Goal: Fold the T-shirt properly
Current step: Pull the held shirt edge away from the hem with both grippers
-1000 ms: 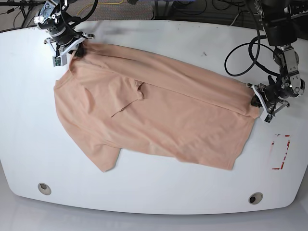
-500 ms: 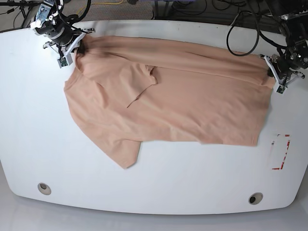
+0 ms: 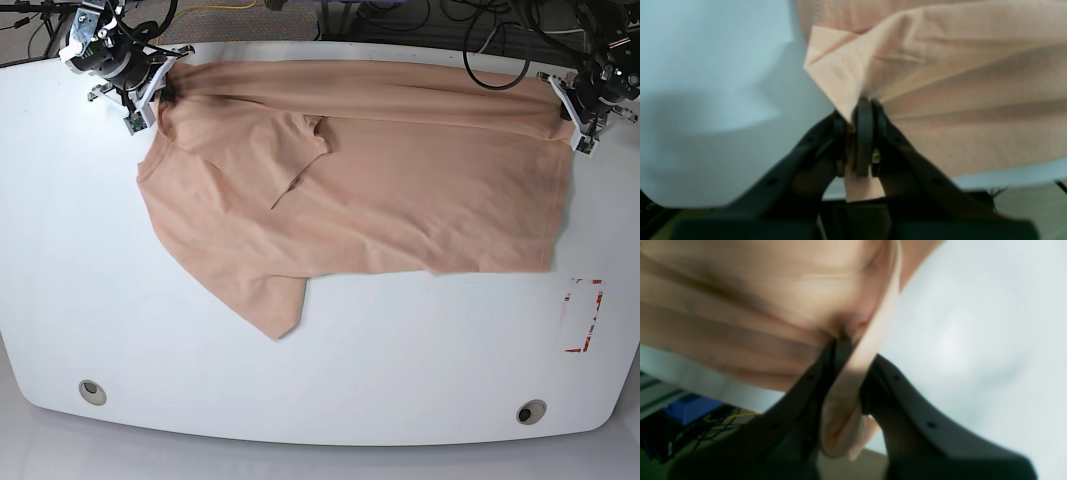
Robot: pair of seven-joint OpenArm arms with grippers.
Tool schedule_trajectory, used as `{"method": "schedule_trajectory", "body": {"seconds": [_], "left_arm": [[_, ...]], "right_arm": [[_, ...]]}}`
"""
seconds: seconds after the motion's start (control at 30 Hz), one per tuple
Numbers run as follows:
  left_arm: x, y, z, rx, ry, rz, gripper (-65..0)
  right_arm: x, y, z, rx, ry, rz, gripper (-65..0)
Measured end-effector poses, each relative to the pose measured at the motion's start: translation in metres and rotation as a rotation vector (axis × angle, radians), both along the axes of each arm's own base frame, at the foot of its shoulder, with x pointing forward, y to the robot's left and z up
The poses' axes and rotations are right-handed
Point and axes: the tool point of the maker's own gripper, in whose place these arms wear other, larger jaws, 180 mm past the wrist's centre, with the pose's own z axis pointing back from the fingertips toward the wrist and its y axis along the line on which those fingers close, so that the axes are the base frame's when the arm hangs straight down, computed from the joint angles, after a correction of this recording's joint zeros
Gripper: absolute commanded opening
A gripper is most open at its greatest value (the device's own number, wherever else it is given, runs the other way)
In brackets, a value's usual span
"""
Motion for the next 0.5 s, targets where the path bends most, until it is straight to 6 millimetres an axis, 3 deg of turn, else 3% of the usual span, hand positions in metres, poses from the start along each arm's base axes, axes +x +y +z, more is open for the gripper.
{"method": "schedule_trajectory", "body": {"seconds": [0.1,0.17,0.37,0.5], "left_arm": [[-0.007,-0.004,0.000,-0.003,0.006,0.001,-53.9],[-0.008,-0.004,0.000,0.001,0.008,0.001,-49.4],[-0.006,-0.001,0.001,0.015,0.007,0.009,-37.4],[-0.001,0.001,0.006,0.035,-0.002,0.003,-34.2]], "right_arm": [[-0.003,-0.002,-0.001,-0.010,0.014,0.002,-63.7],[-0.003,-0.002,-0.001,-0.012,0.016,0.003,-59.9],[-0.003,-0.004,0.000,-0.027,0.017,0.005,-31.4],[0.004,-0.009,0.014,-0.068,-0.019,0.017,-15.2]]}}
